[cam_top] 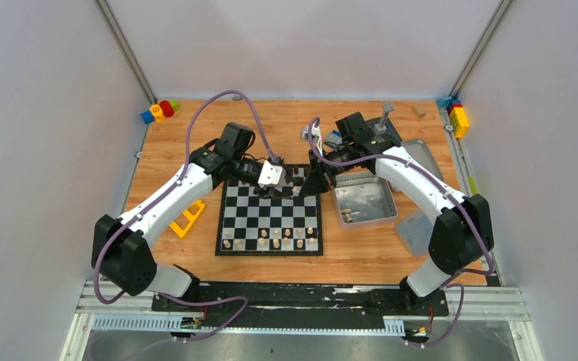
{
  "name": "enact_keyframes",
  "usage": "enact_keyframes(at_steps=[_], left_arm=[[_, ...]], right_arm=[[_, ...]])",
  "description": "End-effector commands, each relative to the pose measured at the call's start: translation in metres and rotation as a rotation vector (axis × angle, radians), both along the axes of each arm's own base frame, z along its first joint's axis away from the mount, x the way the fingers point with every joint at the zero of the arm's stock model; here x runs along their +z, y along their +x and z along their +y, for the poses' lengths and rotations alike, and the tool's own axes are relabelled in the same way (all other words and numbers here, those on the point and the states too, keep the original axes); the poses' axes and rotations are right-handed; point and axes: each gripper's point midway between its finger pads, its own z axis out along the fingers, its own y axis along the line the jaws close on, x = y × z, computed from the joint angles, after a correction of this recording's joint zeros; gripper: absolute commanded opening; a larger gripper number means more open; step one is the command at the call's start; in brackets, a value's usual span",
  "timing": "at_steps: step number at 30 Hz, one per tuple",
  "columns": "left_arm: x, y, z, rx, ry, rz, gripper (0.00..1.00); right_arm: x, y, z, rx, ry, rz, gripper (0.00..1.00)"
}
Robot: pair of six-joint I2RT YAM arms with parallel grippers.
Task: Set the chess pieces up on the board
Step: Place the chess piece on the chessboard.
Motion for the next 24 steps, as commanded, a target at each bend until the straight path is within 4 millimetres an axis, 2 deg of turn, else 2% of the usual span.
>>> enact_keyframes(at_steps=[1,24], left_arm=[[0.0093,-0.0035,-0.0059,-0.034,-0.024,-0.020,0.54],[0.0107,-0.0047,-0.0109,-0.045,-0.022,0.001,0.36]], right_arm=[[0.0161,-0.0010,0.0051,0.033,0.048,-0.053,0.00],[0.0067,0.0000,0.0043,0.029,0.025,-0.050,0.00]])
